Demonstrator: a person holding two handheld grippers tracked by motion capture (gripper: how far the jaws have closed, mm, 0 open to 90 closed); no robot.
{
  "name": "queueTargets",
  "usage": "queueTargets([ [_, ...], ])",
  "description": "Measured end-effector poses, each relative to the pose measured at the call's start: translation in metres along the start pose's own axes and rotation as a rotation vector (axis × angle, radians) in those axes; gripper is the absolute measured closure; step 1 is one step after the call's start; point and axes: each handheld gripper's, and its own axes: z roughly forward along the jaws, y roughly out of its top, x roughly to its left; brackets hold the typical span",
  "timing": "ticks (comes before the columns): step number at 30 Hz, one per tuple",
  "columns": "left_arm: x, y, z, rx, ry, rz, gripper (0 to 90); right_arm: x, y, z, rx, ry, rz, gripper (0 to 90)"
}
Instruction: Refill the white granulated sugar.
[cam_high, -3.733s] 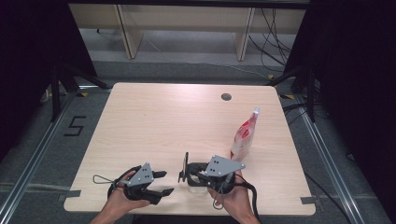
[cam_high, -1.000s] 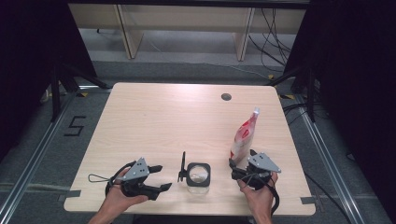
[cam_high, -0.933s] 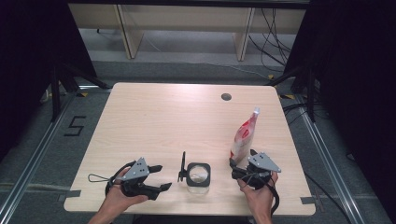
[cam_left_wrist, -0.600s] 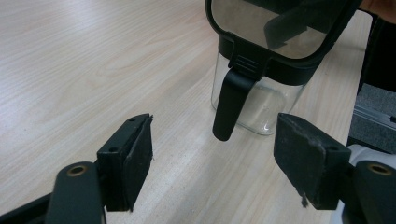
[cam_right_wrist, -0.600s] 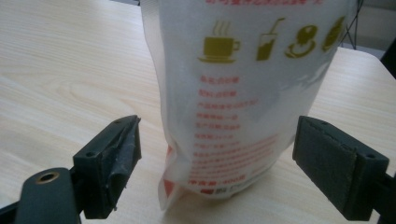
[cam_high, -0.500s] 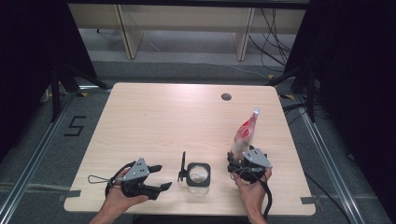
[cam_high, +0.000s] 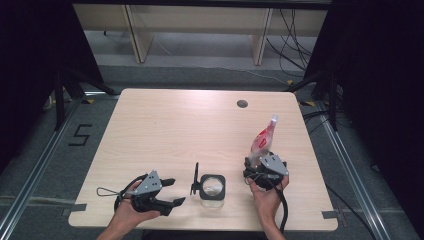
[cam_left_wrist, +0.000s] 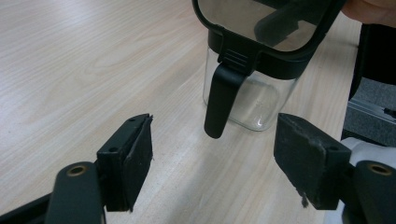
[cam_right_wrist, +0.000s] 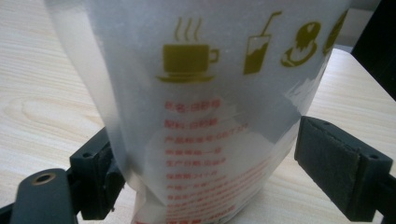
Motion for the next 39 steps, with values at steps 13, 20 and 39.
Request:
queueTargets([
  [13, 0.000, 0.000, 0.000, -0.001, -0.004, 0.007, 28.1, -0.006, 0.001, -0.002, 0.018, 0.036, -0.005, 22.3],
  [20, -0.001, 0.000, 0.001, 0.007, -0.011, -0.001, 28.5, -0.019, -0.001, -0.008, 0.022, 0.105, -0.019, 29.7],
  [39, -0.001, -0.001, 0.000, 0.009, -0.009, -0.003, 29.0, -0.049, -0.001, -0.017, 0.040, 0.266, -0.093, 39.2],
])
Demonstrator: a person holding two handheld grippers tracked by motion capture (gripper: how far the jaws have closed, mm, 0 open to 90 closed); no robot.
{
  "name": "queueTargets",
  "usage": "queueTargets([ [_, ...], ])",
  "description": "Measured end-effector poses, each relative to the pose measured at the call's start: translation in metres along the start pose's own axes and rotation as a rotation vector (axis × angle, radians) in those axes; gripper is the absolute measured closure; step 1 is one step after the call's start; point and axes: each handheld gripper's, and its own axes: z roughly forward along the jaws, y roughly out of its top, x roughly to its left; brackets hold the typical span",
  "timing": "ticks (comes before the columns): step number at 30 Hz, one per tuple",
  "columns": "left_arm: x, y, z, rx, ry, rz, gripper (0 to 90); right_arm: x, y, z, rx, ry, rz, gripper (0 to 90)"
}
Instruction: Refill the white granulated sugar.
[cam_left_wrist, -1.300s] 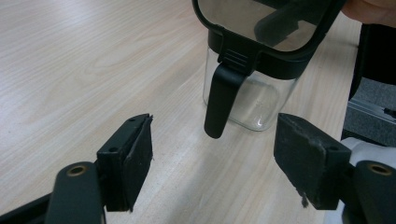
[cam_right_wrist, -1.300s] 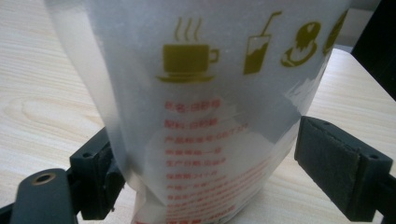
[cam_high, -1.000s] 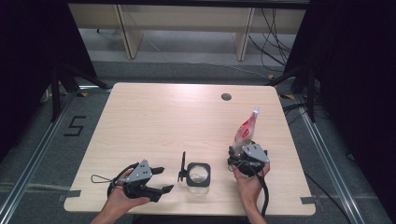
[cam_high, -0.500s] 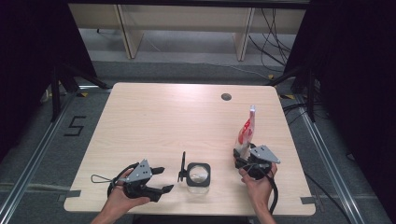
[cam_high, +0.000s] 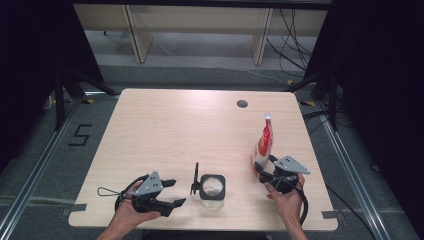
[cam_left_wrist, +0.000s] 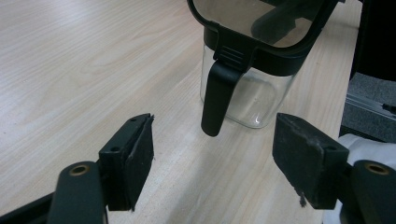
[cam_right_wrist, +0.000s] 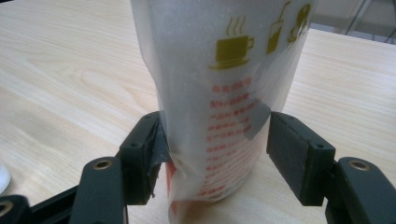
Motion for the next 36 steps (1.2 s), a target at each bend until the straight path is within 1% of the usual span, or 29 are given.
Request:
queueTargets([
  [1, 0.000, 0.000, 0.000, -0.005, -0.001, -0.005, 29.0, -0.001, 0.000, -0.001, 0.004, -0.003, -0.007, 39.8],
  [2, 0.000, 0.000, 0.000, -0.005, -0.002, -0.005, 29.1, -0.002, 0.000, -0.002, -0.001, -0.002, -0.028, 40.8],
  [4, 0.000, 0.000, 0.000, -0.006, 0.000, -0.005, 29.0, -0.003, 0.000, -0.003, 0.002, 0.003, -0.023, 41.2],
  [5, 0.000, 0.000, 0.000, 0.003, -0.003, 0.001, 29.0, -0.004, 0.000, -0.004, 0.006, 0.012, -0.014, 41.9],
  [6, 0.000, 0.000, 0.000, 0.003, -0.003, 0.001, 29.0, -0.006, 0.000, -0.005, 0.004, 0.009, -0.023, 42.2],
  [7, 0.000, 0.001, 0.000, -0.007, -0.001, 0.021, 29.0, -0.006, -0.001, -0.005, 0.004, 0.016, -0.015, 42.5],
  [10, 0.000, 0.001, 0.000, -0.007, 0.006, 0.026, 29.0, -0.005, -0.001, -0.006, 0.006, 0.018, -0.001, 42.8],
  [12, 0.001, 0.001, -0.001, 0.003, 0.005, 0.025, 29.0, -0.003, -0.002, -0.006, -0.002, -0.010, -0.016, 42.1],
  [13, 0.001, 0.001, -0.001, 0.003, 0.005, 0.025, 29.0, 0.000, -0.003, -0.005, -0.008, -0.013, 0.002, 39.8],
  [14, -0.001, 0.001, -0.001, 0.000, 0.008, -0.002, 29.0, 0.000, -0.003, -0.005, -0.008, -0.013, 0.002, 39.8],
  [15, 0.000, 0.001, 0.000, 0.002, -0.001, 0.002, 29.0, 0.002, -0.003, -0.004, -0.009, -0.034, 0.005, 36.1],
  [16, 0.000, 0.001, 0.000, -0.002, -0.005, 0.011, 29.0, 0.003, -0.003, -0.003, -0.032, -0.079, -0.002, 30.1],
  [17, 0.000, 0.001, 0.000, 0.004, 0.000, 0.016, 28.9, 0.004, -0.003, -0.003, -0.027, -0.087, 0.023, 28.1],
  [18, 0.000, 0.001, 0.000, 0.004, 0.000, 0.016, 28.9, 0.004, -0.003, -0.003, -0.027, -0.087, 0.023, 28.1],
  [19, -0.001, 0.001, 0.001, 0.002, -0.001, 0.011, 28.9, 0.005, -0.004, 0.000, -0.038, -0.098, 0.031, 26.8],
  [20, -0.001, 0.001, 0.001, 0.002, 0.001, 0.019, 28.9, 0.010, -0.005, 0.003, -0.043, -0.118, 0.039, 25.8],
  [21, -0.001, 0.001, 0.001, 0.006, 0.001, 0.006, 28.9, 0.010, -0.005, 0.003, -0.043, -0.118, 0.039, 25.8],
  [22, -0.001, 0.001, 0.002, 0.004, 0.001, 0.012, 28.8, 0.012, -0.006, 0.006, -0.053, -0.129, 0.030, 24.3],
  [23, -0.001, 0.001, 0.002, 0.005, 0.002, 0.011, 28.8, 0.019, -0.005, 0.010, -0.053, -0.150, 0.063, 22.9],
  [24, 0.000, 0.001, 0.002, 0.005, 0.001, 0.020, 28.8, 0.020, -0.004, 0.012, -0.064, -0.158, 0.048, 23.0],
  [25, 0.000, 0.001, 0.002, 0.005, 0.001, 0.020, 28.8, 0.022, -0.004, 0.013, -0.061, -0.173, 0.059, 23.0],
  [26, -0.002, 0.001, 0.002, -0.002, -0.007, -0.004, 28.8, 0.024, -0.003, 0.016, -0.070, -0.191, 0.070, 22.9],
  [27, -0.002, 0.001, 0.002, 0.000, 0.001, 0.001, 28.8, 0.025, -0.003, 0.019, -0.085, -0.198, 0.079, 22.7],
  [28, -0.001, 0.001, 0.001, 0.004, -0.002, 0.010, 28.8, 0.028, -0.003, 0.020, -0.077, -0.208, 0.103, 22.8],
  [29, -0.001, 0.001, 0.002, -0.001, -0.004, 0.016, 28.8, 0.027, -0.004, 0.023, -0.083, -0.210, 0.080, 23.3],
  [32, -0.001, 0.001, 0.002, 0.000, -0.004, 0.005, 28.8, 0.027, -0.006, 0.029, -0.095, -0.211, 0.085, 24.0],
  [33, -0.001, 0.001, 0.002, -0.001, -0.002, 0.007, 28.8, 0.025, -0.007, 0.030, -0.102, -0.226, 0.077, 24.1],
  [34, -0.001, 0.001, 0.002, 0.004, -0.002, 0.007, 28.8, 0.026, -0.008, 0.032, -0.106, -0.232, 0.094, 24.7],
  [36, -0.001, 0.001, 0.002, 0.005, -0.009, 0.004, 28.8, 0.026, -0.008, 0.035, -0.115, -0.251, 0.086, 25.1],
])
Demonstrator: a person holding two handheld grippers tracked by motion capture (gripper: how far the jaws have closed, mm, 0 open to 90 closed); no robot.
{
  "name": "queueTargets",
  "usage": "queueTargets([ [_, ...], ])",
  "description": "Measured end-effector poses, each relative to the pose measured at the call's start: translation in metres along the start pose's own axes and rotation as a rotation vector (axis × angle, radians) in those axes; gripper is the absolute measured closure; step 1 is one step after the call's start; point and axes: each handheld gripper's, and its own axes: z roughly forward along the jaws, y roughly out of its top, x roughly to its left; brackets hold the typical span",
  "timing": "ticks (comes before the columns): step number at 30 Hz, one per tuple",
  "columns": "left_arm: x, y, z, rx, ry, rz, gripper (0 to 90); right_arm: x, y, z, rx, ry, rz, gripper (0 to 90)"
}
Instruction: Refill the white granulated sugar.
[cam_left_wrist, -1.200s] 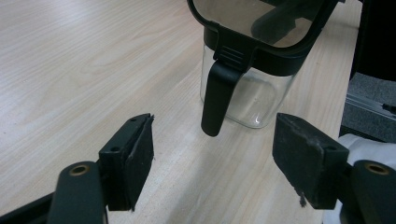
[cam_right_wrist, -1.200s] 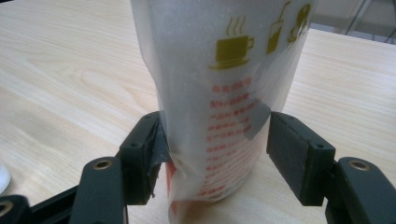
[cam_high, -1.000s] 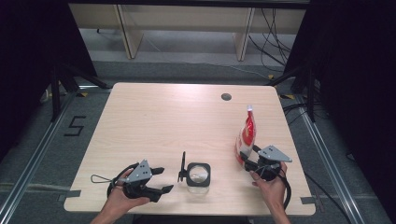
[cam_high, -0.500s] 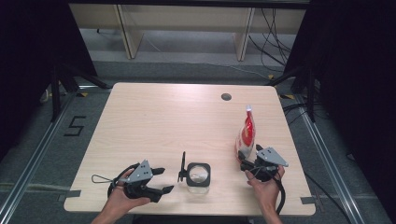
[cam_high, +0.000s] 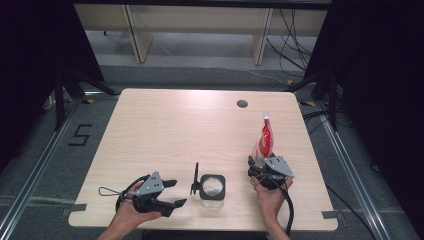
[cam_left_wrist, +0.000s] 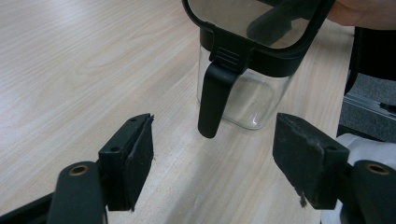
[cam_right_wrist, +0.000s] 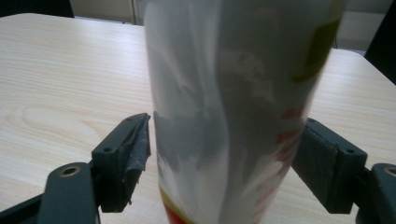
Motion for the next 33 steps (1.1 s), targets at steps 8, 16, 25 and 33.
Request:
queueTargets([
  [8, 0.000, 0.000, 0.000, 0.009, 0.009, 0.022, 28.9, -0.001, -0.002, 0.006, -0.023, -0.013, -0.010, 31.5],
  [16, 0.001, 0.000, 0.000, 0.002, 0.001, 0.033, 29.0, -0.015, 0.000, 0.002, 0.005, 0.071, -0.044, 35.9],
  [25, 0.000, 0.000, 0.001, -0.001, -0.006, 0.026, 29.1, -0.032, 0.000, 0.001, 0.006, 0.195, -0.072, 37.0],
  [33, -0.001, -0.001, 0.002, 0.001, -0.008, 0.008, 29.2, -0.041, -0.004, 0.003, -0.039, 0.245, -0.081, 36.7],
])
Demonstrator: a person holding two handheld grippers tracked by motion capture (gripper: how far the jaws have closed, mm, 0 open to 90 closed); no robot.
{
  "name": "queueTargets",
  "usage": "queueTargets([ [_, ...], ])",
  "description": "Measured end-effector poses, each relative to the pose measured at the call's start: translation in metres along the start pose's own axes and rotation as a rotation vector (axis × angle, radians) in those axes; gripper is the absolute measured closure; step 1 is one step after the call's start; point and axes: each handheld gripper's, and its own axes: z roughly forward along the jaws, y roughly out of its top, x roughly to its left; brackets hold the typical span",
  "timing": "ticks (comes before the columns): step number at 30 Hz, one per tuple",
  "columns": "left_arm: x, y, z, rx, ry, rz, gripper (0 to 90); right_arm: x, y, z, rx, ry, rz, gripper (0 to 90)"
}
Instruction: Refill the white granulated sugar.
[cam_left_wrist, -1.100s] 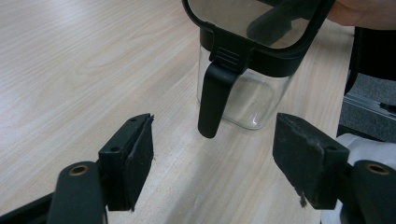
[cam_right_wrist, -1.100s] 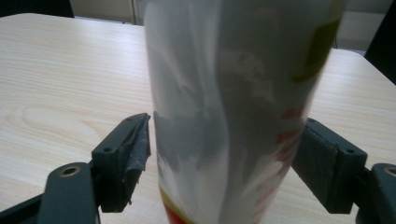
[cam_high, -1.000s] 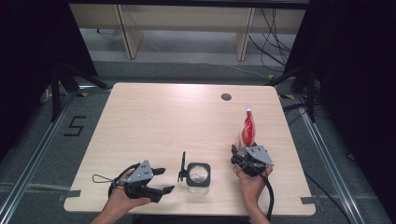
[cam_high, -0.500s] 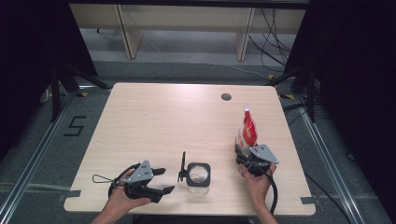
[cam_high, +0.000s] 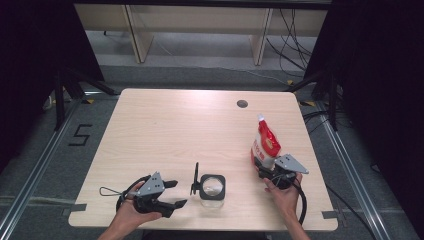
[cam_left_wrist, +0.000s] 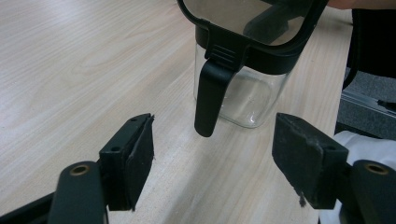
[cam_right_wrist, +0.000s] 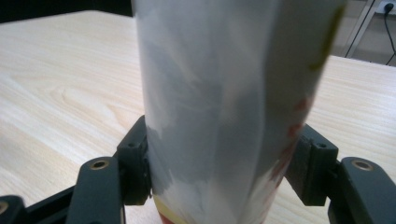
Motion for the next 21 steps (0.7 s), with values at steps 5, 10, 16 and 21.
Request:
queueTargets([
  [5, 0.001, 0.001, 0.000, 0.002, -0.005, 0.028, 29.2, 0.006, 0.001, 0.003, -0.020, -0.027, 0.015, 30.2],
  [10, 0.002, 0.001, -0.001, 0.019, 0.001, 0.023, 29.1, 0.006, 0.001, 0.005, -0.036, -0.040, 0.016, 26.8],
  [16, 0.001, 0.001, 0.000, 0.012, 0.005, 0.022, 29.1, 0.007, 0.001, 0.009, -0.072, -0.066, 0.055, 26.9],
  [21, 0.001, 0.001, 0.000, 0.013, 0.001, 0.022, 29.0, 0.006, 0.001, 0.011, -0.095, -0.073, 0.064, 27.3],
])
